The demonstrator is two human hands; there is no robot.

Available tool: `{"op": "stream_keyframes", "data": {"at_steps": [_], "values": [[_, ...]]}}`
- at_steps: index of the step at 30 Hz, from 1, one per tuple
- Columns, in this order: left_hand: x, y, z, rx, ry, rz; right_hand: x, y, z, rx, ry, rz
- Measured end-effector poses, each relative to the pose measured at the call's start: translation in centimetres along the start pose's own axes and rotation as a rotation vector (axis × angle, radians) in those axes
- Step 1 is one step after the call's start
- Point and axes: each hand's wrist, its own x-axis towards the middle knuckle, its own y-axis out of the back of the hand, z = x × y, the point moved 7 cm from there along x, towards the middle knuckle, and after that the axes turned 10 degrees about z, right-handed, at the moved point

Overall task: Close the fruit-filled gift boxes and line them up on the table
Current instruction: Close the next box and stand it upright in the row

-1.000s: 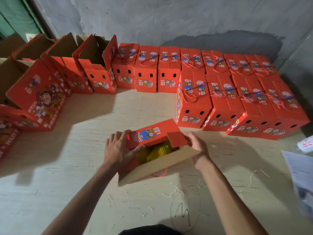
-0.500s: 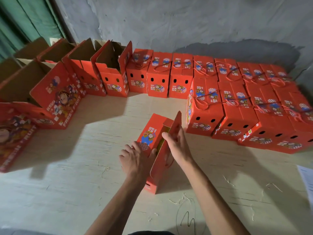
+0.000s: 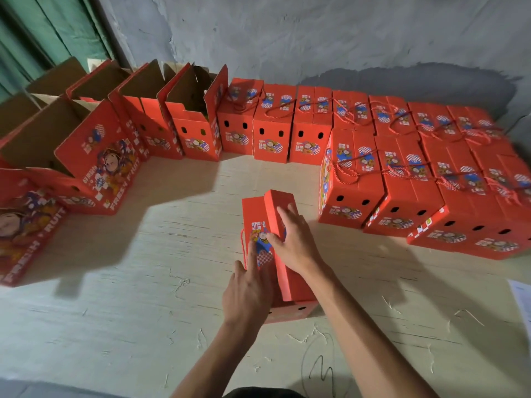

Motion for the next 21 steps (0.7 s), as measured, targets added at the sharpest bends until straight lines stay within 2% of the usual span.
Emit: {"op": "stream_keyframes", "data": {"at_steps": [4, 7, 10, 14, 18, 21], "values": [[1.2, 0.7, 0.6, -0.041, -0.047, 0.084, -0.5, -0.3, -0.7, -0.115, 0.022, 0.025], [3.1, 0.6, 1.9, -0.123, -0.113, 0.064, -1.2, -0.4, -1.2, -0.202, 0.028, 0.023], [5.4, 1.1, 2.1, -0.154, -0.113, 0.069, -1.2, -0.2, -1.3, -0.202, -0.011, 0.023], [9.0, 1.6, 3.1, -0.134, -0.206, 0.054, -0.9, -0.2, -1.2, -0.199, -0.009, 0.014], [11.7, 1.5, 5.6, -0.175, -0.332, 0.027, -0.9, 0.2, -1.6, -0.197, 0.073, 0.032], [12.7, 1.0, 6.5, -0.254, -0.311, 0.013, -0.9, 0.5, -1.8, -0.200, 0.102, 0.060]]}}
